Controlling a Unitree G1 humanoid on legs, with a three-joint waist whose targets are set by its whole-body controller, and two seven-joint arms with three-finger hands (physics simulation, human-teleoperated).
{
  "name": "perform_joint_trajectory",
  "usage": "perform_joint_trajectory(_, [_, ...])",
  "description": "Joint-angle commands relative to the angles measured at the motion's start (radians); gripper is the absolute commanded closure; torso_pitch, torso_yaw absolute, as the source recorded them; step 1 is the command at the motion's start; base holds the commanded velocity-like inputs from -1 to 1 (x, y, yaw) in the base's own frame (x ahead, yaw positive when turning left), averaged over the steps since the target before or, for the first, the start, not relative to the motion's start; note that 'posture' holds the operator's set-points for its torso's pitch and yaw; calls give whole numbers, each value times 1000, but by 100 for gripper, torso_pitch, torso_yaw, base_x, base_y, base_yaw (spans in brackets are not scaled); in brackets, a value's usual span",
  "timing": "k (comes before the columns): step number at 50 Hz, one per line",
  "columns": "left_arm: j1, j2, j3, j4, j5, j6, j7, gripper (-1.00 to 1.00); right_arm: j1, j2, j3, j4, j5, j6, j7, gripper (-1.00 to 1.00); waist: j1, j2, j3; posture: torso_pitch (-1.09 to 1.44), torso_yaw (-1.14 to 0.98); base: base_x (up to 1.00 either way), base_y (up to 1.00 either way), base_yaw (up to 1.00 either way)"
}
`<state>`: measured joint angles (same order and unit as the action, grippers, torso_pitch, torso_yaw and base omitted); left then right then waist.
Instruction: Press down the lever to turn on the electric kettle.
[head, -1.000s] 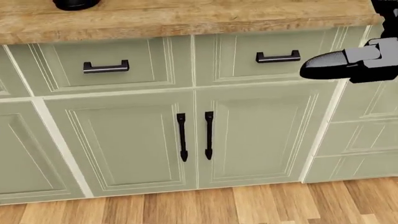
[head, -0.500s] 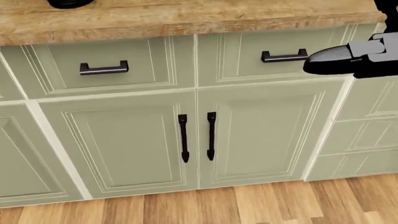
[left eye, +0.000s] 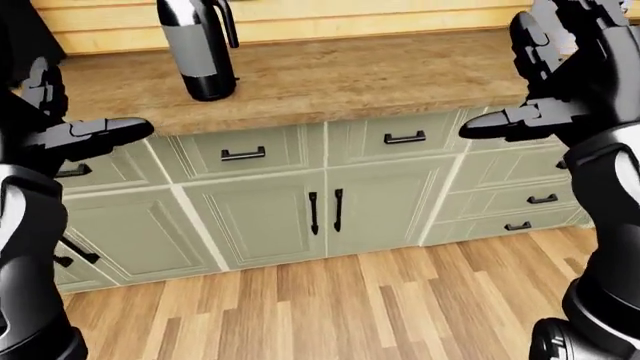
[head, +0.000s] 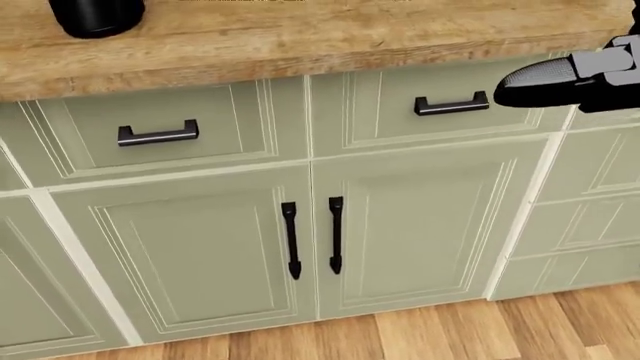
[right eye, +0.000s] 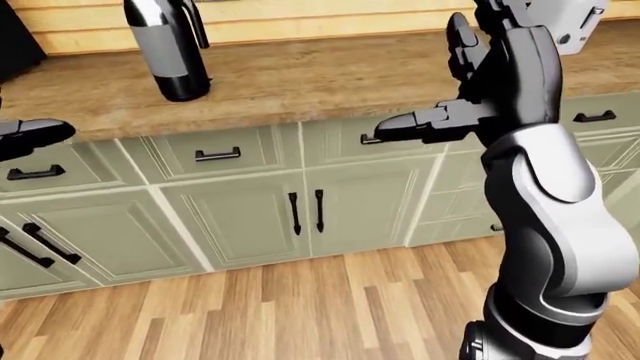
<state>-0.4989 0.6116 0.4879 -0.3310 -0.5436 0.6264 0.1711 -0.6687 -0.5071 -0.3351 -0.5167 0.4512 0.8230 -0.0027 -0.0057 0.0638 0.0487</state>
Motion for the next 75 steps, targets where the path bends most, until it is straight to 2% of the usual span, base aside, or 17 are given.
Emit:
perform_joint_trajectory(1, [-22, 19, 18, -21, 4, -28, 3, -100, -23, -8, -6, -16, 4, -22, 2, -100, 0, 29, -25, 0, 0, 4, 5, 0])
perform_joint_trajectory(10, [-20, 19, 18, -18, 5, -31, 1, -100, -22, -8, -7, -13, 7, -25, 1, -100, 4, -59, -16, 0, 0, 4, 10, 0])
perform_joint_trajectory(13, [-20, 20, 19, -16, 6, -32, -1, -100, -24, -9, -6, -15, 9, -23, 0, -100, 8, -125, -22, 0, 0, 4, 11, 0])
perform_joint_trajectory(14, [-19, 19, 19, -17, 6, -32, -1, -100, -24, -9, -6, -15, 9, -23, 0, -100, -1, -88, -22, 0, 0, 3, 11, 0])
perform_joint_trajectory(16, [-20, 19, 19, -18, 6, -31, 0, -100, -23, -9, -6, -15, 8, -24, 0, -100, 4, -105, -29, 0, 0, 4, 11, 0])
perform_joint_trajectory(22, [-20, 20, 20, -17, 4, -30, 2, -100, -28, -14, -6, -9, 9, -24, 3, -100, 4, -56, -16, 0, 0, 4, 11, 0])
perform_joint_trajectory(26, [-20, 22, 21, -20, 3, -29, 4, -100, -28, -16, -8, -14, 11, -21, 4, -100, -4, 53, -36, 0, 0, 4, 11, 0])
perform_joint_trajectory(27, [-21, 22, 20, -19, 3, -29, 4, -100, -28, -16, -8, -14, 11, -21, 4, -100, 3, 3, -27, 0, 0, 5, 11, 0])
perform_joint_trajectory(28, [-21, 22, 20, -18, 4, -30, 3, -100, -27, -17, -8, -14, 11, -22, 4, -100, 0, 22, -22, 0, 0, 4, 12, 0])
perform_joint_trajectory(35, [-19, 21, 20, -19, 5, -31, 2, -100, -25, -17, -9, -17, 11, -21, 5, -100, 4, -45, -16, 0, 0, 5, 11, 0])
perform_joint_trajectory(39, [-17, 22, 21, -19, 6, -32, 0, -100, -21, -17, -8, -17, 10, -24, 7, -100, 8, -130, -28, 0, 0, 5, 12, 0])
perform_joint_trajectory(48, [-16, 23, 23, -19, 7, -34, -1, -100, -23, -17, -8, -18, 7, -22, 9, -100, 3, -57, -13, 0, 0, 6, 11, 0])
perform_joint_trajectory(52, [-18, 23, 21, -19, 7, -34, -1, -100, -27, -19, -8, -15, 6, -24, 10, -100, -5, 55, -33, 0, 0, 9, 11, 0])
perform_joint_trajectory(53, [-18, 22, 21, -19, 8, -33, 0, -100, -29, -19, -8, -14, 7, -24, 10, -100, 4, 8, -17, 0, 0, 9, 11, 0])
perform_joint_trajectory(61, [-26, 26, 21, -19, 4, -29, 2, -100, -41, -24, -7, -13, 9, -19, 11, -100, 5, -45, -12, 0, 0, 11, 11, 0])
perform_joint_trajectory(65, [-23, 27, 23, -20, 3, -29, 2, -100, -38, -24, -8, -15, 10, -19, 11, -100, 11, -129, -22, 0, 0, 13, 12, 0])
perform_joint_trajectory(75, [-21, 28, 23, -22, 5, -31, 1, -100, -28, -21, -9, -21, 10, -21, 11, -100, -2, -43, -8, 0, 0, 14, 11, 0])
